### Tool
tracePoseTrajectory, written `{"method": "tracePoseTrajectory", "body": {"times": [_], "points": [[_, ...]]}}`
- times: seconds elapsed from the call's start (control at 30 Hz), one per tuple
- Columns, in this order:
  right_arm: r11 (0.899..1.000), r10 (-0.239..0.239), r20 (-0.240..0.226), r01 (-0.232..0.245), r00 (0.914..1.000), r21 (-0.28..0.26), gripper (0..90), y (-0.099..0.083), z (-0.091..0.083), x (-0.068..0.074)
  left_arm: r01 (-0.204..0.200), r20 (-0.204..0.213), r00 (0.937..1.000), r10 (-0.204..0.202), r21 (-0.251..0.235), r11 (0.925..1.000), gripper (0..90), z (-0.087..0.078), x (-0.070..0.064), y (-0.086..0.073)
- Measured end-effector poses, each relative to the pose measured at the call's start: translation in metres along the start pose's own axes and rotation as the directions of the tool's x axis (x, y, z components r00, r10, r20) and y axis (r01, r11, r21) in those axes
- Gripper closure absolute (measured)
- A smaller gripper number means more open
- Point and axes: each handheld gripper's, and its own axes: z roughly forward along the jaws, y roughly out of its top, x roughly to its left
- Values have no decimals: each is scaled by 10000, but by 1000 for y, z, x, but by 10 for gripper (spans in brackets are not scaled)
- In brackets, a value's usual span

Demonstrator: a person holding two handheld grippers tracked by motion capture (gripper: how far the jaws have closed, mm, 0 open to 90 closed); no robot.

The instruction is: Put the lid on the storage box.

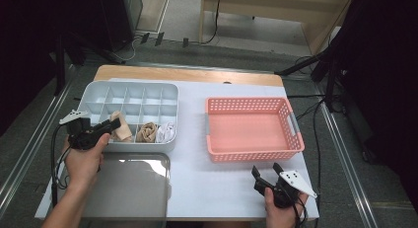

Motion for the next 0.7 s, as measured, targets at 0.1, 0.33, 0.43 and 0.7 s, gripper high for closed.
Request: {"method": "tracePoseTrajectory", "body": {"times": [0.1, 0.33, 0.43, 0.7], "points": [[10000, 7, -2, -7, 10000, 8, 209, 0, 0, 0, -43, 175, 9998, 39, 220, 9997, 725, 1, -1, -2], [10000, 59, -73, -59, 10000, -39, 210, 0, 0, -2, -67, 400, 9992, 40, 683, 9976, 575, 7, -2, -5], [10000, 86, -71, -86, 9999, -49, 210, 0, 0, -2, 44, 158, 9999, -53, 568, 9984, 453, 6, -2, -4], [9998, 180, -43, -180, 9998, -33, 210, 0, 0, -2, 241, 286, 9993, -252, 382, 9990, 499, 4, -4, -2]]}}
